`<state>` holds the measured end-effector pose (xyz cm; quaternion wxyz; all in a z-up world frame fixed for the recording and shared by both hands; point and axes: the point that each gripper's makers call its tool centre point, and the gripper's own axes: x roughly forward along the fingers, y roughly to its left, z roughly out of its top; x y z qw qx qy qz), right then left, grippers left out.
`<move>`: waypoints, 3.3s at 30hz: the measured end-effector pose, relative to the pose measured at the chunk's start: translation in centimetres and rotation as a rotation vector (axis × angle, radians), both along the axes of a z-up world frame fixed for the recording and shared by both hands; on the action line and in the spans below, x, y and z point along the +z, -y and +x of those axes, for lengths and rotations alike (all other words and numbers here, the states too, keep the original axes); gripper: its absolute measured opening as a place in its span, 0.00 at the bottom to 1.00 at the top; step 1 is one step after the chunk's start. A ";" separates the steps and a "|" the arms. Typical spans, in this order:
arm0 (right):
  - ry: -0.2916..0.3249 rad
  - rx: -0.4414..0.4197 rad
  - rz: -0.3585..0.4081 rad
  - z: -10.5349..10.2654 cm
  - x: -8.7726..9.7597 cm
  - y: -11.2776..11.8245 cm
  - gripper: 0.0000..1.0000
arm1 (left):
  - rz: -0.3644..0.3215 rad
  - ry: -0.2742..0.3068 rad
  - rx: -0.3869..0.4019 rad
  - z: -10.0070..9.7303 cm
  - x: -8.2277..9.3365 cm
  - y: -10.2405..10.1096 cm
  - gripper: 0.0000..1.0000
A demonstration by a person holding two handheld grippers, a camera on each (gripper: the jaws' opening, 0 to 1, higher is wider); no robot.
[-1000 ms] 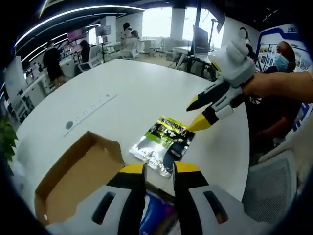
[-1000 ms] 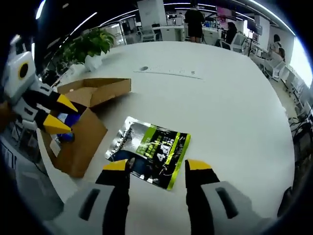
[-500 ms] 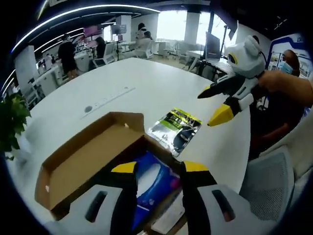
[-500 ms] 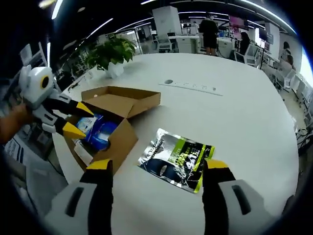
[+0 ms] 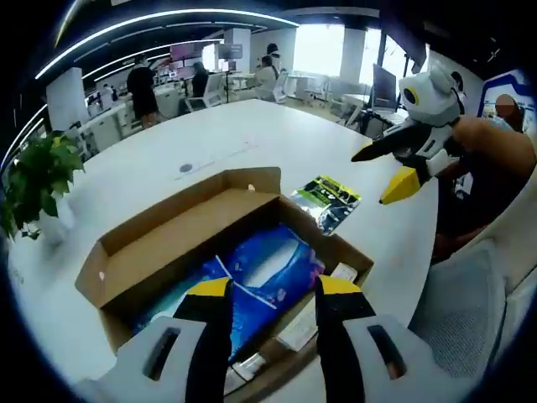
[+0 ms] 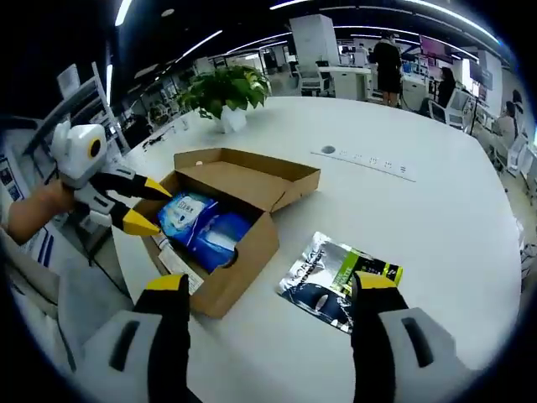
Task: Operate the shoe box by opening the lid, removing the specified soft item, and placing it in the target area until the item is outside and the box remains undamaged.
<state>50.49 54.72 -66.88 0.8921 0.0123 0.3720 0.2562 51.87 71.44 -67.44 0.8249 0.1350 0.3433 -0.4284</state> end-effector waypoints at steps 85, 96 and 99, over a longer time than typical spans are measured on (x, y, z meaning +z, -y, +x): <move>-0.129 0.176 0.033 6.4 -8.2 -19.0 0.05 | -0.070 -0.174 0.577 0.2 -4.8 -18.3 0.04; -0.163 0.127 0.023 6.2 -7.5 -18.8 0.00 | -0.068 -0.174 0.576 0.1 -4.7 -18.3 0.04; -0.164 0.104 0.023 6.3 -7.0 -18.4 0.00 | -0.065 -0.173 0.575 0.2 -4.8 -18.4 0.04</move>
